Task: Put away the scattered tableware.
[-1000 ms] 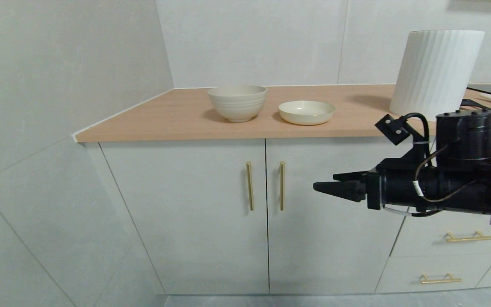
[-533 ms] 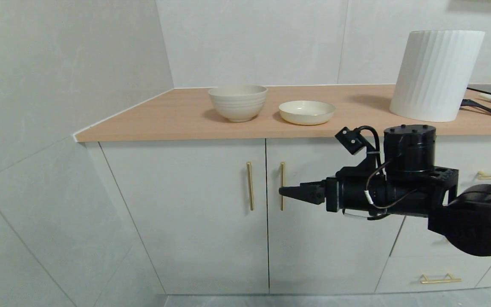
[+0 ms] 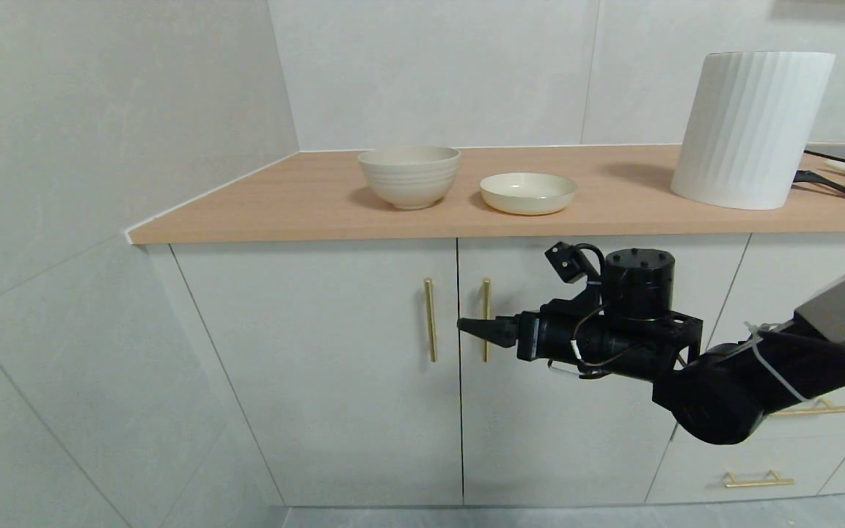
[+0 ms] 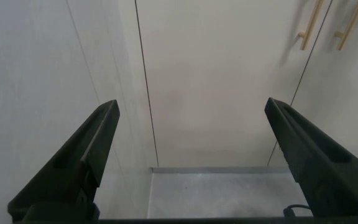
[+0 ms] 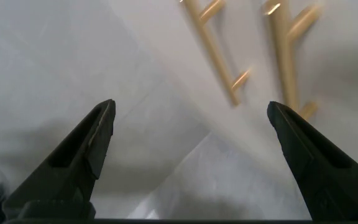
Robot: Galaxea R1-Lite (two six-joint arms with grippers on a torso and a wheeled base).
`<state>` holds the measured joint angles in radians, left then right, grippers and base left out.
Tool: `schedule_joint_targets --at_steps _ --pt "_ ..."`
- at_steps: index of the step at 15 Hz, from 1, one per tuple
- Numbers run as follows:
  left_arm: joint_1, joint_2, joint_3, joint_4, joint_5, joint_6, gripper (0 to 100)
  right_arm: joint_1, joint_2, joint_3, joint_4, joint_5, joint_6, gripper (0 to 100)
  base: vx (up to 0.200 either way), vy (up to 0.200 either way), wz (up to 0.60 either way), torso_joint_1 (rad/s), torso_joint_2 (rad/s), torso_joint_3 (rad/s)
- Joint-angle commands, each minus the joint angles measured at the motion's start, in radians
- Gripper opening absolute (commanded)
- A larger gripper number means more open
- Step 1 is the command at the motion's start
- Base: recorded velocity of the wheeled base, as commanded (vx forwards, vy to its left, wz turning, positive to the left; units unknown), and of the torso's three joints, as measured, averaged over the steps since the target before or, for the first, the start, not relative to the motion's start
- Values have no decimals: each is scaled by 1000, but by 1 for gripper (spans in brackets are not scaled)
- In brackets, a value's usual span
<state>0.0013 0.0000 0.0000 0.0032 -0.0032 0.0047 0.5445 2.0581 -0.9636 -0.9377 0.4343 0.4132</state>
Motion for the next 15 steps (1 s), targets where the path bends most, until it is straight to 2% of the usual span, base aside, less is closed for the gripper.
schedule_joint_targets --at_steps 1,10,15 --pt "0 0 0 0 0 0 100 0 79 -33 -50 -42 19 100 0 0 0 0 0 0" --pt "0 0 0 0 0 0 100 -1 136 -78 -109 -63 95 100 0 0 0 0 0 0" --pt "0 2 0 0 0 0 100 2 137 -78 -110 -37 162 100 0 0 0 0 0 0"
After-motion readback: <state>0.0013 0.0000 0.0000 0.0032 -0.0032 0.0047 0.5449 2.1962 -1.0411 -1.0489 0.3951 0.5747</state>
